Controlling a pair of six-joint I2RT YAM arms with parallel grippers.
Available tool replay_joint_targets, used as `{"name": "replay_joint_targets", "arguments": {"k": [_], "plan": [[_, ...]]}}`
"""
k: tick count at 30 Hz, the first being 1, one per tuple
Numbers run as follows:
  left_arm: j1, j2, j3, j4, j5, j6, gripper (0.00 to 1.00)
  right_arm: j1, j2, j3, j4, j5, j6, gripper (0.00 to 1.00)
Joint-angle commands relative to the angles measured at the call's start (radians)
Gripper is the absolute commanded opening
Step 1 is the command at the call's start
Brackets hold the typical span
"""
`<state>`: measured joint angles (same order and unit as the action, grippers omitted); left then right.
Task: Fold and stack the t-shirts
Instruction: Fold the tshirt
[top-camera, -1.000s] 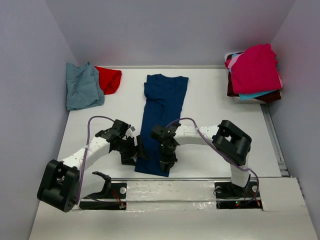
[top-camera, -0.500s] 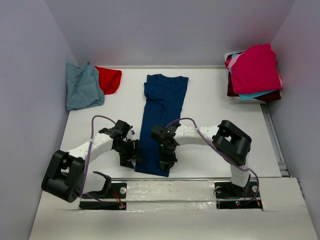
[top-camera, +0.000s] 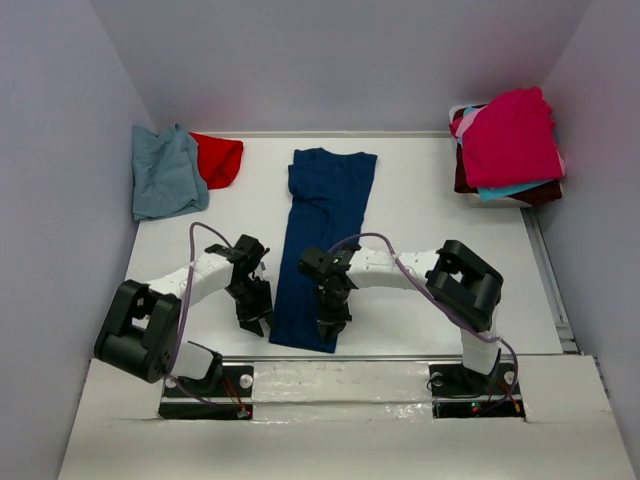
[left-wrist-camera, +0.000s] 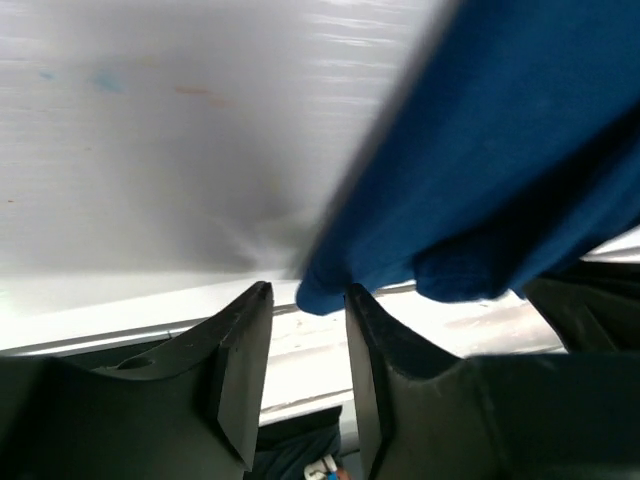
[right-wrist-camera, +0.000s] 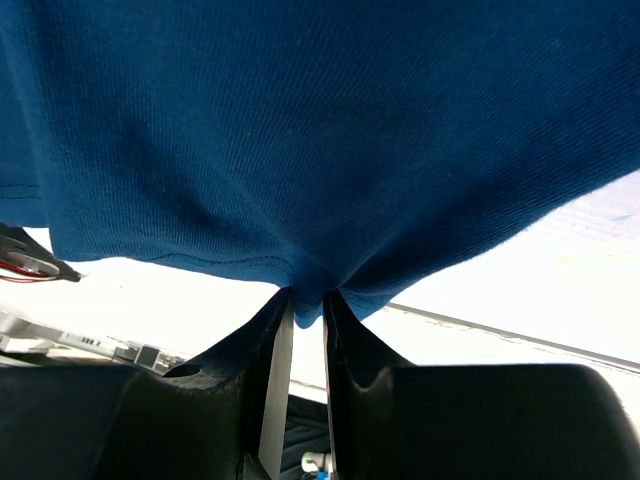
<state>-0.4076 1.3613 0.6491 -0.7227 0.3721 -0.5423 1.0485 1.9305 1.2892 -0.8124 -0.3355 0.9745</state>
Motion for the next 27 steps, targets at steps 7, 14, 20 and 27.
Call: {"name": "replay_joint_targets", "arguments": {"k": [7, 14, 20, 27], "plan": [[0.004, 0.065, 0.021, -0.057, -0.025, 0.005, 0.39, 0.013, -0.048, 0.052, -0.033, 0.026, -0.010, 0.24], [0.004, 0.075, 0.056, -0.053, -0.032, 0.016, 0.48, 0.013, -0.048, 0.048, -0.037, 0.029, -0.010, 0.24], [0.004, 0.108, 0.081, -0.044, -0.004, 0.057, 0.49, 0.013, -0.048, 0.047, -0.039, 0.029, -0.013, 0.24], [0.004, 0.139, 0.049, -0.024, 0.025, 0.064, 0.21, 0.013, -0.060, 0.035, -0.044, 0.035, -0.007, 0.24]]}}
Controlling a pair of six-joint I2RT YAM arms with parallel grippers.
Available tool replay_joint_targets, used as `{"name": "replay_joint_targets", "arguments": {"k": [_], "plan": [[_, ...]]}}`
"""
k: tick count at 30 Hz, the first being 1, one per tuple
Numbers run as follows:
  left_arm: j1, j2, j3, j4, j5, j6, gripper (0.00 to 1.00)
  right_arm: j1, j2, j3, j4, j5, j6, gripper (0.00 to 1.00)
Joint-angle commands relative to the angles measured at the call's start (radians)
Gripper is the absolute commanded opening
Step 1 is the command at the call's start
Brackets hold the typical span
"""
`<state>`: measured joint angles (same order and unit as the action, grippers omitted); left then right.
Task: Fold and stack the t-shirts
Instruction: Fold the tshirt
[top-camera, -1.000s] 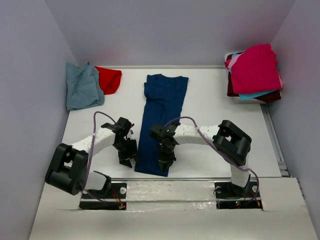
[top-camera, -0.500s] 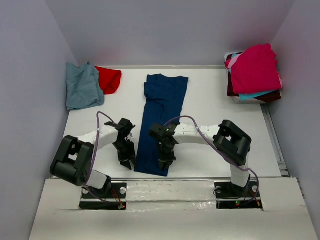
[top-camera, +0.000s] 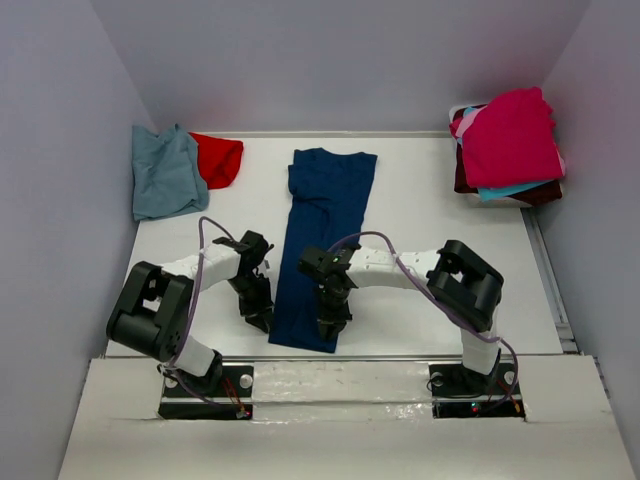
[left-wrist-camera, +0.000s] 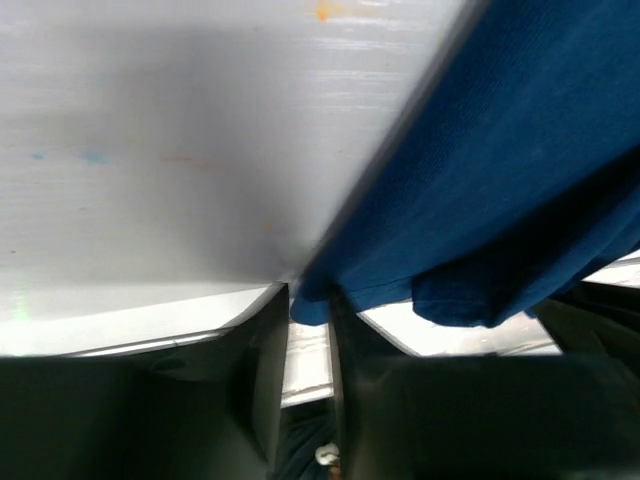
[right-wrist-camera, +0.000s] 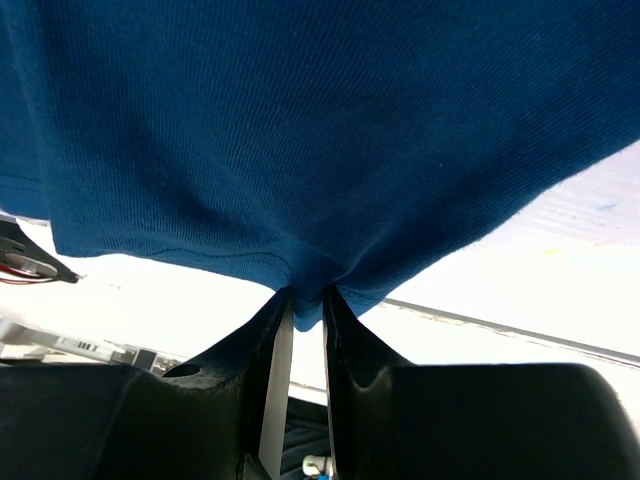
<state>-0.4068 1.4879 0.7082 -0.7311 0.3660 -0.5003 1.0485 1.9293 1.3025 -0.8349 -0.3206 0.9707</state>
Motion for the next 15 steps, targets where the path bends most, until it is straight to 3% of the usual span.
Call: {"name": "replay_joint_targets", "arguments": {"k": [1, 4, 15], "plan": [[0.003, 0.017, -0.013, -0.016, 0.033, 0.022, 0.17, 0.013, -0.061, 0.020, -0.021, 0.020, -0.001, 0.24], [0.003, 0.035, -0.021, -0.019, 0.039, 0.029, 0.07, 0.013, -0.067, 0.012, -0.020, 0.023, 0.003, 0.24], [0.003, 0.057, -0.012, -0.017, 0.040, 0.031, 0.06, 0.013, -0.084, -0.006, -0.027, 0.031, 0.014, 0.23]]}}
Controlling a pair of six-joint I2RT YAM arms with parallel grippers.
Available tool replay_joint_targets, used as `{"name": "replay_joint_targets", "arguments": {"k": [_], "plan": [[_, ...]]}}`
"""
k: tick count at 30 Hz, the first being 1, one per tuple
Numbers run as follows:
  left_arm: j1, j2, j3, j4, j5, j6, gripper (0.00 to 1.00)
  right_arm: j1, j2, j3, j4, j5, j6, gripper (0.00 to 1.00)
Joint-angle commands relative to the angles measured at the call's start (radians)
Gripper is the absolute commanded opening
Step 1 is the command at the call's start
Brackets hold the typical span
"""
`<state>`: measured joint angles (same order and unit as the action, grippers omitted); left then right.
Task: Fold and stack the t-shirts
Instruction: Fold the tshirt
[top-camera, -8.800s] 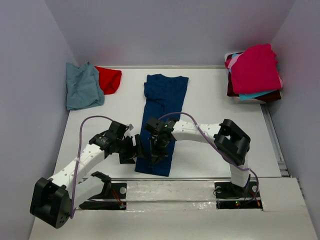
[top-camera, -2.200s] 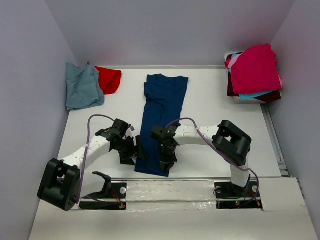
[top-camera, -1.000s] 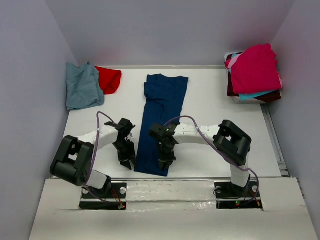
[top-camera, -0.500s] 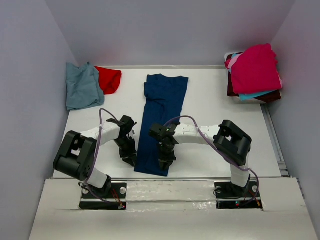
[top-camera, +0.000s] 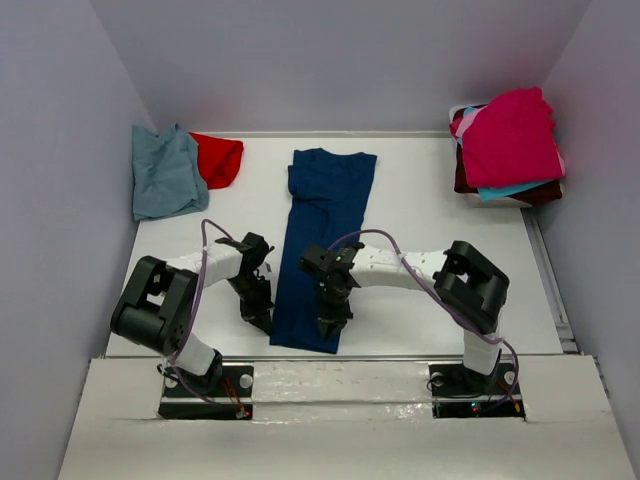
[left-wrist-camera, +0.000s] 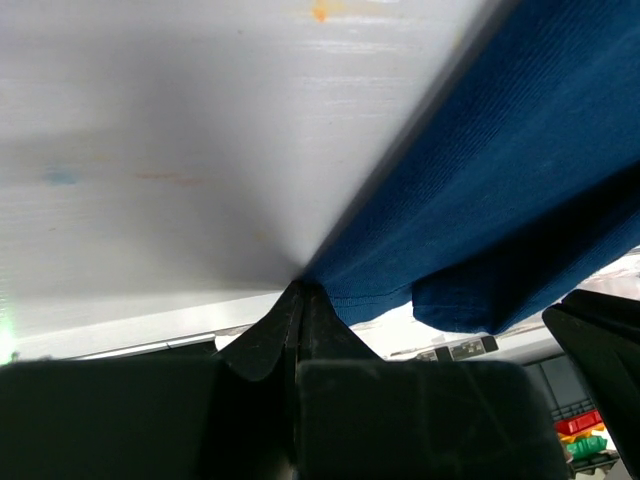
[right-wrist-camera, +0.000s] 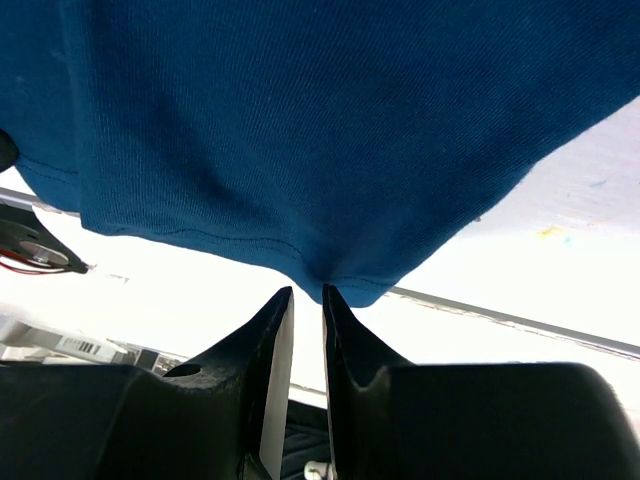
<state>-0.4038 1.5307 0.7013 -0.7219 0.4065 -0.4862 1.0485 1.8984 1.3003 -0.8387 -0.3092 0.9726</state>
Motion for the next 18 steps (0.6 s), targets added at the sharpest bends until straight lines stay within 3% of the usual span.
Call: {"name": "replay_joint_targets", "arguments": {"k": [1, 14, 18], "plan": [[0.000, 0.014, -0.005, -0.027, 0.000, 0.017, 0.06, 0.013, -0.055, -0.006, -0.022, 0.019, 0.012, 0.24], [0.000, 0.019, -0.003, -0.021, 0.005, 0.018, 0.06, 0.013, -0.048, -0.035, -0.023, 0.019, 0.005, 0.25], [0.000, 0.019, -0.006, -0.019, 0.006, 0.020, 0.06, 0.013, -0.018, -0.010, -0.016, 0.016, -0.009, 0.43]]}}
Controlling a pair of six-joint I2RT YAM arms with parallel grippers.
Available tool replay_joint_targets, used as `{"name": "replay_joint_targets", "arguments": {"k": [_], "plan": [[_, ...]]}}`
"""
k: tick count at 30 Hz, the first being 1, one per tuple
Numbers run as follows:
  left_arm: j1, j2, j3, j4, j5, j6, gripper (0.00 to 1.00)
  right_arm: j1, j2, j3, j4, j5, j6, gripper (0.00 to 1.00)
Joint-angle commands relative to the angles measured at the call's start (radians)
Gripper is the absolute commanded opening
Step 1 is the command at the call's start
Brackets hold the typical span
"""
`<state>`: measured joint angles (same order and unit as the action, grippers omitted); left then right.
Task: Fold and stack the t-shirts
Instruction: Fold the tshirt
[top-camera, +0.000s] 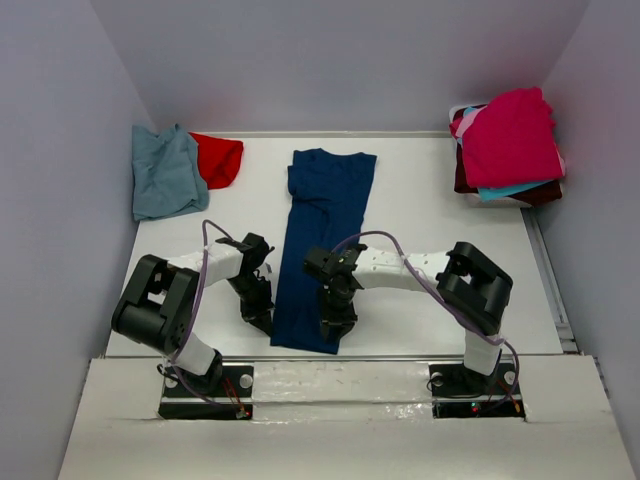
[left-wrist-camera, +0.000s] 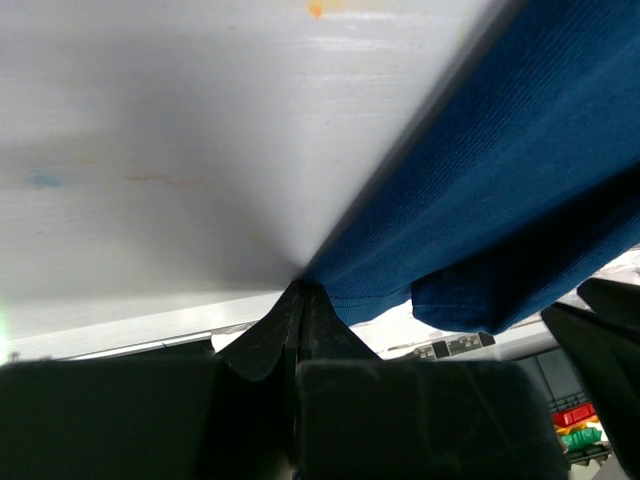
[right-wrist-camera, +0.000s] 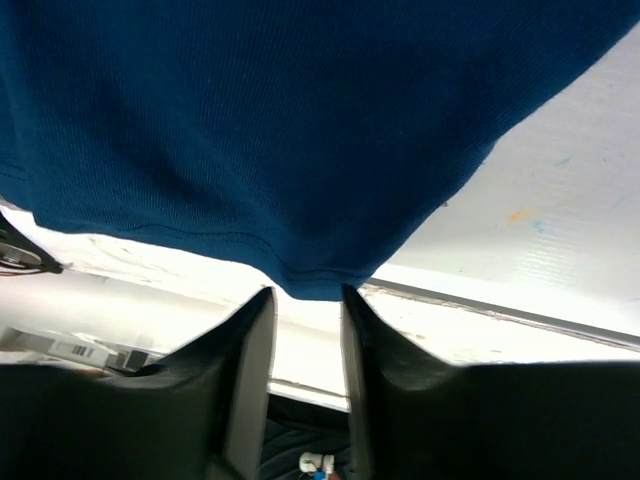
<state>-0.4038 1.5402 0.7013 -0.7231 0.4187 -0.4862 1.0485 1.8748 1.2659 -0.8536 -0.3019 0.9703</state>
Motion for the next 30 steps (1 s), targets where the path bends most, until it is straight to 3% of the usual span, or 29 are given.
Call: {"name": "replay_joint_targets", "arguments": {"k": [1, 8, 12, 18, 26, 30], "plan": [[0.000, 0.008, -0.006, -0.018, -0.006, 0.021, 0.06, 0.013, 0.015, 0.036, -0.001, 0.015, -0.010, 0.45], [0.000, 0.006, -0.016, -0.012, 0.005, 0.024, 0.06, 0.013, 0.055, 0.081, -0.010, 0.018, -0.027, 0.49], [0.000, 0.006, -0.011, -0.013, 0.005, 0.029, 0.06, 0.013, 0.079, 0.090, -0.009, 0.018, -0.030, 0.30], [0.000, 0.001, -0.011, -0.018, 0.006, 0.034, 0.06, 0.013, 0.099, 0.090, -0.007, 0.018, -0.033, 0.28], [0.000, 0.000, -0.019, -0.015, 0.005, 0.037, 0.06, 0.013, 0.083, 0.066, -0.015, 0.021, -0.025, 0.08], [0.000, 0.000, -0.023, -0.012, 0.005, 0.035, 0.06, 0.013, 0.064, 0.059, -0.030, 0.033, -0.021, 0.07]]}}
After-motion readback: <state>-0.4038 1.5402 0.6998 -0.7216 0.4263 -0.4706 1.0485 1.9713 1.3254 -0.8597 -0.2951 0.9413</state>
